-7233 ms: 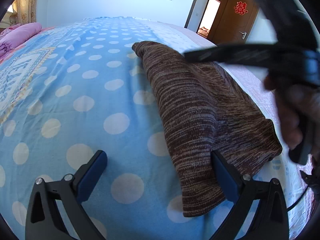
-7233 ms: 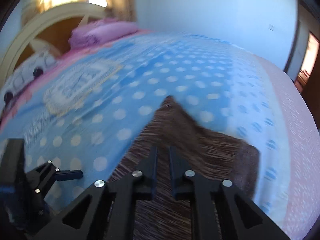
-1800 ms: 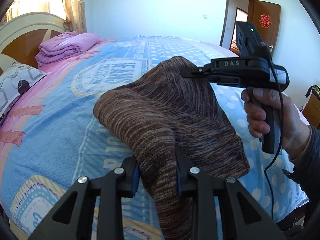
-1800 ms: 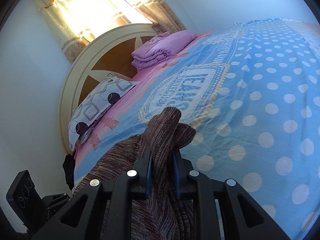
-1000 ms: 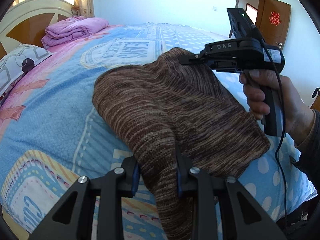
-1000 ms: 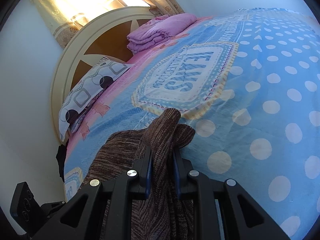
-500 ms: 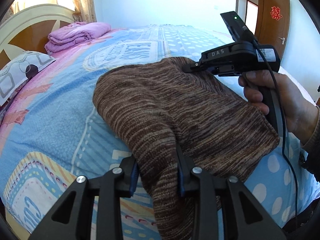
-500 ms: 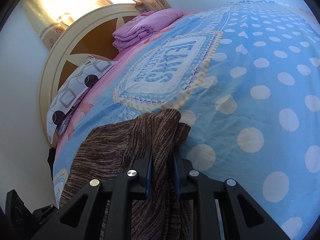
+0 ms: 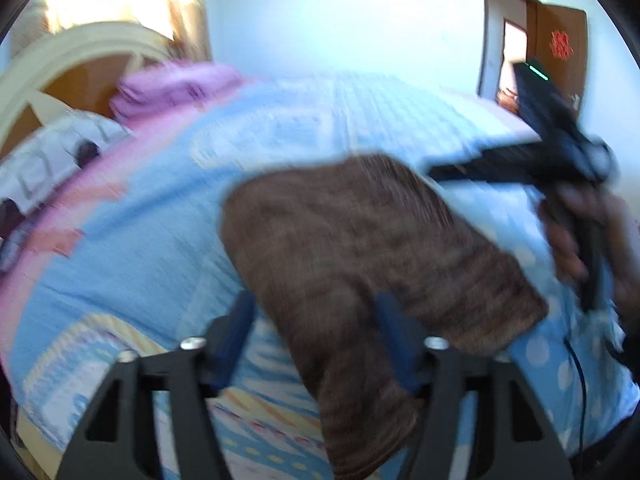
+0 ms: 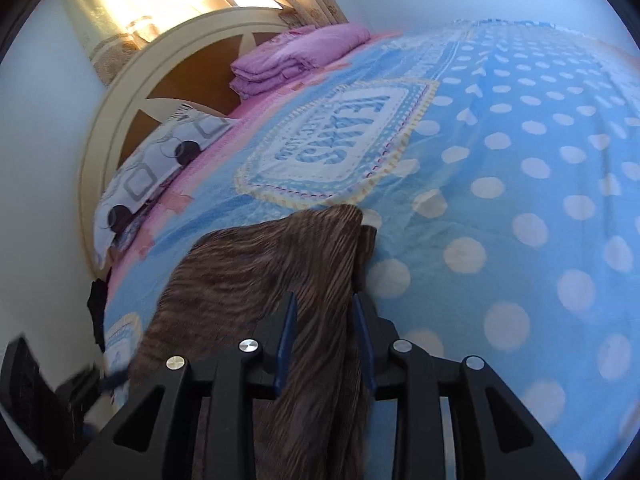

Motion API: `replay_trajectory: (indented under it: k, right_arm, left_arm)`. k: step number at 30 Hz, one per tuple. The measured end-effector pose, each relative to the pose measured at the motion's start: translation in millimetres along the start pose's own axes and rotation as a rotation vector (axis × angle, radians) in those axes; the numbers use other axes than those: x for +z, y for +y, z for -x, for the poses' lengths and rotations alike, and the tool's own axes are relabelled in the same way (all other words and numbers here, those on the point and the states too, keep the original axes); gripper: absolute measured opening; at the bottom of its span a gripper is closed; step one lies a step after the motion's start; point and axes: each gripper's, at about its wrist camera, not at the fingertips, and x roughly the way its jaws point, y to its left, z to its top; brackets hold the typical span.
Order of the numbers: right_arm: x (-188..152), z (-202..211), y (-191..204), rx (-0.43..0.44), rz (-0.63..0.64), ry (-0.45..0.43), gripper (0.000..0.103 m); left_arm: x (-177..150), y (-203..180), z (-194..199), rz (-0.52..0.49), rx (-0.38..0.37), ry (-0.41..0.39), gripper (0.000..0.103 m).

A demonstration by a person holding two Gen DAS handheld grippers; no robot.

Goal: Fold small clothes
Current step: 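Lower the folded sweater onto the bed and open the right tool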

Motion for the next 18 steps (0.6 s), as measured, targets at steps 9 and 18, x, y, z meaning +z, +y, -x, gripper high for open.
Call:
replay_trajectory:
  k: [9, 18]
  right_arm:
    - [-84.2, 33.3, 22.9, 0.023, 0.007, 0.082, 0.039]
    - [-100.2, 52.6, 16.4, -0.028, 0.023, 0.047, 0.003]
  left_arm:
    - [12.0, 17.4, -27.1, -0.018, 0.199, -0.044, 0.091]
    - [2.1, 10.2, -44.5, -0.041, 0.217, 0.026, 0.093]
